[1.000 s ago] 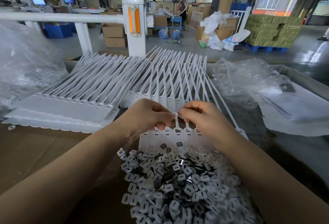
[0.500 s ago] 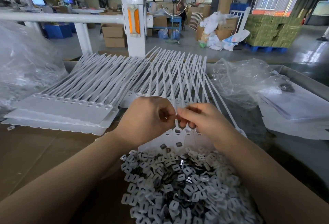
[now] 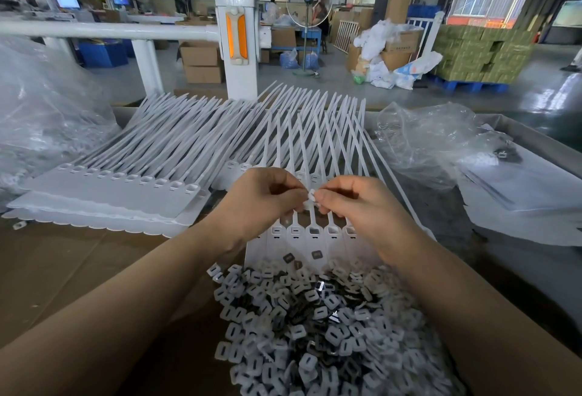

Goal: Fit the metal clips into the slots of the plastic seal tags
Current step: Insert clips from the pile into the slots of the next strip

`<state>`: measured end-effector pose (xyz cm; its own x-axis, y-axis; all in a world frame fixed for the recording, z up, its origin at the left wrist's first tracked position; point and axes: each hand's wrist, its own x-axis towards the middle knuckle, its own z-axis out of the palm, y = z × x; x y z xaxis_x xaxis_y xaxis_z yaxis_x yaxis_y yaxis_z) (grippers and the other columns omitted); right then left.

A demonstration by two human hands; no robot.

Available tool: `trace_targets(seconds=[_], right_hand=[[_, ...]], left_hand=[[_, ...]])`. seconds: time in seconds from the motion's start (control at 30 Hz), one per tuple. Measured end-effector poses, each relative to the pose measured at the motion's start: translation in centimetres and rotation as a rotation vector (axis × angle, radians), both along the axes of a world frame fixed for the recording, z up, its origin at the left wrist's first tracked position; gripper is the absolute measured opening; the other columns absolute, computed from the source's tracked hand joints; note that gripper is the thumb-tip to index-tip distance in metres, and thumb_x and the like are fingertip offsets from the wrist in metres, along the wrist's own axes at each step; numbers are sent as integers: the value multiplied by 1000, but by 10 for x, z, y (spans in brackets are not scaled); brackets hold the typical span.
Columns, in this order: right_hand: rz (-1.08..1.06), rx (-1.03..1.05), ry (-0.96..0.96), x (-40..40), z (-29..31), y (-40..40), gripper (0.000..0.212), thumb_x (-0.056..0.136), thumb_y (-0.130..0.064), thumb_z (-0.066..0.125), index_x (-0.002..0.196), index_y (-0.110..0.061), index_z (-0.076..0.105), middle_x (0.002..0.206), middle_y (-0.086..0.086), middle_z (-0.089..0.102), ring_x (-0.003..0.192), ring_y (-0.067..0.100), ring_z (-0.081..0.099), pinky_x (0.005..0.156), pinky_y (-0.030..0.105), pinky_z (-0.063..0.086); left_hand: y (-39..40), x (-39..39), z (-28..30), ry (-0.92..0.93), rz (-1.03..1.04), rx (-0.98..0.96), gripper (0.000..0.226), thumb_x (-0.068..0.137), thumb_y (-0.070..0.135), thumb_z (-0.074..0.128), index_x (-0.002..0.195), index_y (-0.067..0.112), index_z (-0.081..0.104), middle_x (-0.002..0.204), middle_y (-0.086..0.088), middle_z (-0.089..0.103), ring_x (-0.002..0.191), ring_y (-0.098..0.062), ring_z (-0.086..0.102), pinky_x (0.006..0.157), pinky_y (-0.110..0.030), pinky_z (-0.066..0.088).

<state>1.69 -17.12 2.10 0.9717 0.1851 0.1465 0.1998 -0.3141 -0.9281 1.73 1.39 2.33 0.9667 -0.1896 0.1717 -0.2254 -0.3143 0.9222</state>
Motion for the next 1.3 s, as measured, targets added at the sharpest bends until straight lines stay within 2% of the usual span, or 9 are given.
trace_targets(seconds=[0.2, 0.27, 0.37, 0.5, 0.67, 0.8, 0.97, 1.03, 1.3], right_hand=[[-17, -21, -3, 0, -1, 0, 1, 86, -21, 74, 86, -21, 74, 80, -2, 73, 71, 3, 65, 64, 14, 48], [-19, -49, -4, 1, -1, 0, 2, 86, -22, 75, 86, -20, 74, 82, 1, 74, 74, 7, 66, 69, 19, 48], [-16, -88, -13, 1, -1, -1, 3, 85, -24, 76, 85, -22, 74, 82, -1, 73, 71, 3, 64, 64, 14, 45], [-8, -108, -27, 2, -1, -1, 3, 84, -24, 77, 83, -24, 74, 79, -6, 73, 66, -3, 63, 57, 8, 43], [-3, -246, -73, 2, -2, 1, 7, 85, -26, 76, 80, -28, 72, 76, -17, 69, 64, -6, 62, 54, 6, 43], [-58, -324, -43, 4, -5, 0, 9, 86, -28, 74, 77, -28, 71, 73, -11, 70, 64, -5, 61, 53, 9, 43], [-75, -449, 39, 1, -7, 2, 12, 87, -35, 71, 77, -27, 72, 75, -6, 72, 73, 11, 69, 78, 34, 56], [-76, -475, 54, -1, -6, 3, 15, 87, -37, 71, 75, -28, 71, 75, -3, 73, 74, 14, 70, 88, 41, 54], [-67, -543, 48, -5, -3, 6, 15, 87, -36, 70, 73, -31, 68, 72, -9, 71, 73, 7, 66, 98, 47, 48]], left_hand=[[-4, -2, -3, 17, -13, 70, 10, 90, 16, 67, 82, 16, 72, 71, -1, 72, 65, -14, 58, 65, -30, 49], [-4, -2, -2, 41, -34, 97, 10, 91, 15, 65, 84, 14, 72, 67, 4, 71, 61, -5, 57, 59, -18, 46], [-3, -2, 1, 64, -59, 99, 10, 92, 12, 64, 87, 9, 71, 61, 9, 68, 45, 5, 50, 45, -6, 35], [-2, -2, 2, 42, -58, 107, 10, 91, 11, 65, 85, 8, 72, 61, 8, 68, 45, 3, 49, 46, -8, 36], [-3, 0, -2, 17, -31, 199, 8, 86, 19, 71, 79, 20, 74, 71, 2, 72, 65, -14, 59, 66, -31, 47], [-1, 3, -5, 14, 4, 312, 5, 84, 26, 73, 79, 26, 74, 73, 5, 72, 58, -5, 57, 58, -21, 47], [2, 4, -9, -20, 3, 477, 8, 81, 27, 78, 77, 29, 71, 69, 18, 69, 67, 2, 63, 58, -9, 48], [3, 4, -9, -30, -7, 483, 8, 81, 27, 78, 77, 29, 71, 70, 18, 69, 68, 3, 63, 58, -7, 47], [4, 4, -9, -105, -30, 539, 13, 81, 24, 78, 75, 32, 70, 68, 17, 67, 68, 9, 59, 57, -3, 41]])
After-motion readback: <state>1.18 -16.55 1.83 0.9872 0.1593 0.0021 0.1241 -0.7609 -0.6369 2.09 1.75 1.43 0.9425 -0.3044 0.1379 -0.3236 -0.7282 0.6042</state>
